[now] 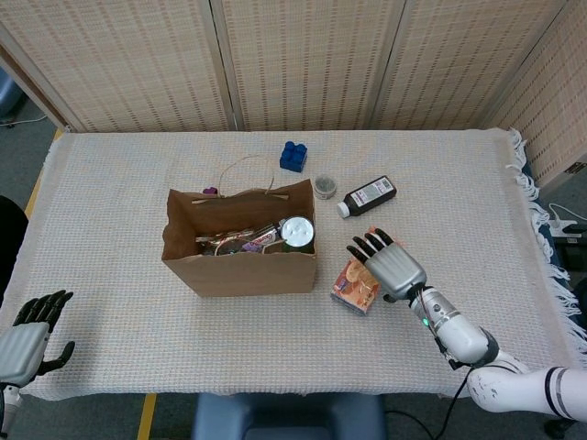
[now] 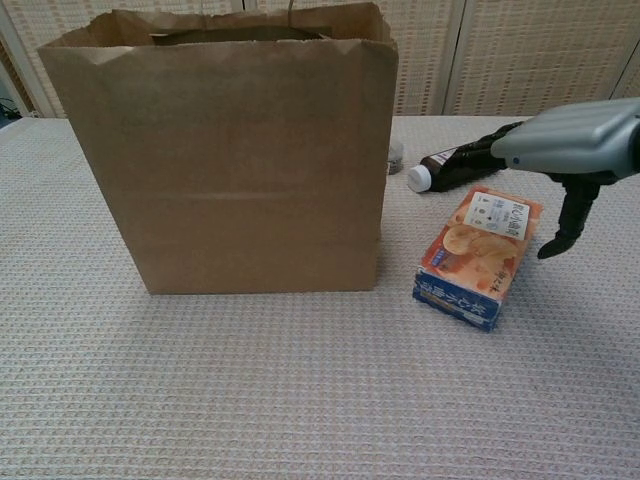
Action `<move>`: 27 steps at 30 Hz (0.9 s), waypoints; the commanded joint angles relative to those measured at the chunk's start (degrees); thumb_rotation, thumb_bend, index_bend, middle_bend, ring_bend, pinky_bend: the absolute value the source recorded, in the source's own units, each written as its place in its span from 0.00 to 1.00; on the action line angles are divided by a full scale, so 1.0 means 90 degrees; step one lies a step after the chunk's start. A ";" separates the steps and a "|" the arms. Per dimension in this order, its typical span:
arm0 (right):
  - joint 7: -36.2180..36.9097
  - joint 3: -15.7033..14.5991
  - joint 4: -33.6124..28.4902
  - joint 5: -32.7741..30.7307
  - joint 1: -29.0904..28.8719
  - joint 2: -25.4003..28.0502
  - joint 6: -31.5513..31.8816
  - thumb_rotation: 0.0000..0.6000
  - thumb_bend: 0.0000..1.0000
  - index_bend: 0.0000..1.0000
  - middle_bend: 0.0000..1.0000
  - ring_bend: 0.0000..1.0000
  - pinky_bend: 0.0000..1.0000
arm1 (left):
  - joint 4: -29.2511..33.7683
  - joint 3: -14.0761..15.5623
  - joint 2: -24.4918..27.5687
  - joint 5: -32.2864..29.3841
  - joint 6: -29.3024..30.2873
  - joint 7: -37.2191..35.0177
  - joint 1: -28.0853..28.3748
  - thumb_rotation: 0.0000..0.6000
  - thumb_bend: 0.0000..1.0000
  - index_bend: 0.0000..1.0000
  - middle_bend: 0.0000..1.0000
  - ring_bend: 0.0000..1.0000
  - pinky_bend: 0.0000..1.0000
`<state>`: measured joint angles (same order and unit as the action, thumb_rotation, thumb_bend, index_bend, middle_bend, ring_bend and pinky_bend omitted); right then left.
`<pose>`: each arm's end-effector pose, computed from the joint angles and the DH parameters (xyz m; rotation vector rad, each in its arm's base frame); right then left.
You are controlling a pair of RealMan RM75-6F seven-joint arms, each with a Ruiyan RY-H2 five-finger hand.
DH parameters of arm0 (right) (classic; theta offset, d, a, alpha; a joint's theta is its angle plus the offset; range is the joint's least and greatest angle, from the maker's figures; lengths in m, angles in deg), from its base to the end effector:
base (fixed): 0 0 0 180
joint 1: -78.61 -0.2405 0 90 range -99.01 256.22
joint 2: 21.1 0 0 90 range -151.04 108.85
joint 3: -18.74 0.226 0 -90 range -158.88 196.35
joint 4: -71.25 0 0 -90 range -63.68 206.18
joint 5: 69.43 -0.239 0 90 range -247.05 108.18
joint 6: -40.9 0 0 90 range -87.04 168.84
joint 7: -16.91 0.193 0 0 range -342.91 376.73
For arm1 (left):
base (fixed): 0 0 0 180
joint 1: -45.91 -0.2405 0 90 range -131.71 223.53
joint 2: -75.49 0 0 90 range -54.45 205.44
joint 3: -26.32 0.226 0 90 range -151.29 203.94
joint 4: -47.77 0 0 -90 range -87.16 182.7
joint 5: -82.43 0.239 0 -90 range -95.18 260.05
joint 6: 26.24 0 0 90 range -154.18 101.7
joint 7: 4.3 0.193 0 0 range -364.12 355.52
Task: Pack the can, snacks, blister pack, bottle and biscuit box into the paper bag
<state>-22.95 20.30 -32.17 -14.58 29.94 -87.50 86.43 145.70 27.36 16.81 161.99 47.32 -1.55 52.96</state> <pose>-0.1388 -0.3440 -0.0204 2.1650 -0.6389 0.4632 -0.3178 0.2173 0.0990 -1.4681 -1.0899 -0.6733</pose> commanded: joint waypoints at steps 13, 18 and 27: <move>-0.0132 -0.0375 0.0546 -0.0544 -0.0584 -0.0578 -0.0474 1.00 0.00 0.00 0.00 0.00 0.00 | -0.0015 0.0008 0.0084 -0.0056 -0.0023 -0.0152 -0.0024 1.00 0.41 0.04 0.00 0.00 0.02; -0.0226 -0.0563 0.0643 -0.0741 -0.0743 -0.0605 -0.0559 1.00 0.00 0.00 0.00 0.00 0.00 | -0.0008 0.0011 0.0082 -0.0055 -0.0011 -0.0125 -0.0031 1.00 0.41 0.04 0.00 0.00 0.02; -0.0293 -0.0718 0.1076 -0.0875 -0.0844 -0.0970 -0.0388 1.00 0.00 0.00 0.00 0.00 0.00 | 0.0019 0.0010 0.0069 -0.0083 -0.0052 -0.0073 -0.0011 1.00 0.41 0.04 0.00 0.00 0.02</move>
<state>-25.44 14.01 -23.11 -22.15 22.53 -95.59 82.59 145.87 27.44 17.44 161.25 46.86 -2.20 52.85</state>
